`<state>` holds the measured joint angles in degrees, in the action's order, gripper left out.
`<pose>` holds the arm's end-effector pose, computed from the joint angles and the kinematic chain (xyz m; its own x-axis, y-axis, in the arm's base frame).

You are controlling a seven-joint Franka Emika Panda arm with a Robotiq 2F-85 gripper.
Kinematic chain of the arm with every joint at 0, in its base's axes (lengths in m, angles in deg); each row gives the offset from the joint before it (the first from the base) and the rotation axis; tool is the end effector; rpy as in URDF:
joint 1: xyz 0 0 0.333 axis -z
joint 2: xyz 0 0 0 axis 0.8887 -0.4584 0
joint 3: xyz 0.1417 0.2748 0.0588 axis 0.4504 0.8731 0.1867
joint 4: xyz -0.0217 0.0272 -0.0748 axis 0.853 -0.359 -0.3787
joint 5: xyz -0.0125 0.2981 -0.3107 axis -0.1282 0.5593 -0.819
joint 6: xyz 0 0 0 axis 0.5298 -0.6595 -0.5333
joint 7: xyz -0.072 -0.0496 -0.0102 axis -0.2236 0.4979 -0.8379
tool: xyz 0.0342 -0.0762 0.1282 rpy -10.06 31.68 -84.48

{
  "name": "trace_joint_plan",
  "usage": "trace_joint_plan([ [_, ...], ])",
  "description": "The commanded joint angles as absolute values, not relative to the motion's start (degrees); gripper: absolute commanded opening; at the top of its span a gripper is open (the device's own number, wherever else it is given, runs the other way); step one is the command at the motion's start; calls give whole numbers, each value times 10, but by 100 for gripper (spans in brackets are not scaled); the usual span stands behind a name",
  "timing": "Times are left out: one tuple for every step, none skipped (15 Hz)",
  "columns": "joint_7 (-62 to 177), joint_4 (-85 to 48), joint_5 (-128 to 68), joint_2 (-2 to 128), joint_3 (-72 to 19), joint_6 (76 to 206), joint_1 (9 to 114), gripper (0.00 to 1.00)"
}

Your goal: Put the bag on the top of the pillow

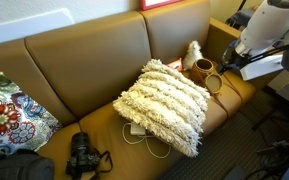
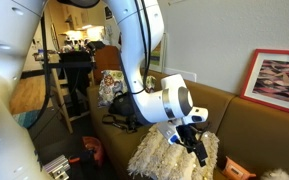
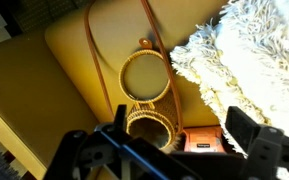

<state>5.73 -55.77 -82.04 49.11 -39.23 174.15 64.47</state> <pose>0.5241 -0.1483 0.0545 0.9313 -0.2651 0.2499 -0.3352 -0.8922 0.3025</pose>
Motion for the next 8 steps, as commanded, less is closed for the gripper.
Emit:
trace_joint_plan([
  [55, -557, -822, 491, -393, 1741, 643, 100],
  [53, -560, -823, 490, -393, 1741, 643, 100],
  [53, -562, -824, 490, -395, 1742, 643, 100],
  [53, -562, -824, 489, -396, 1742, 643, 100],
  [53, -563, -824, 489, -396, 1742, 643, 100],
  [53, -563, -824, 489, -396, 1742, 643, 100],
  [55, -563, -828, 482, -393, 1739, 638, 100],
  [48, -550, -826, 469, -391, 1730, 629, 100],
])
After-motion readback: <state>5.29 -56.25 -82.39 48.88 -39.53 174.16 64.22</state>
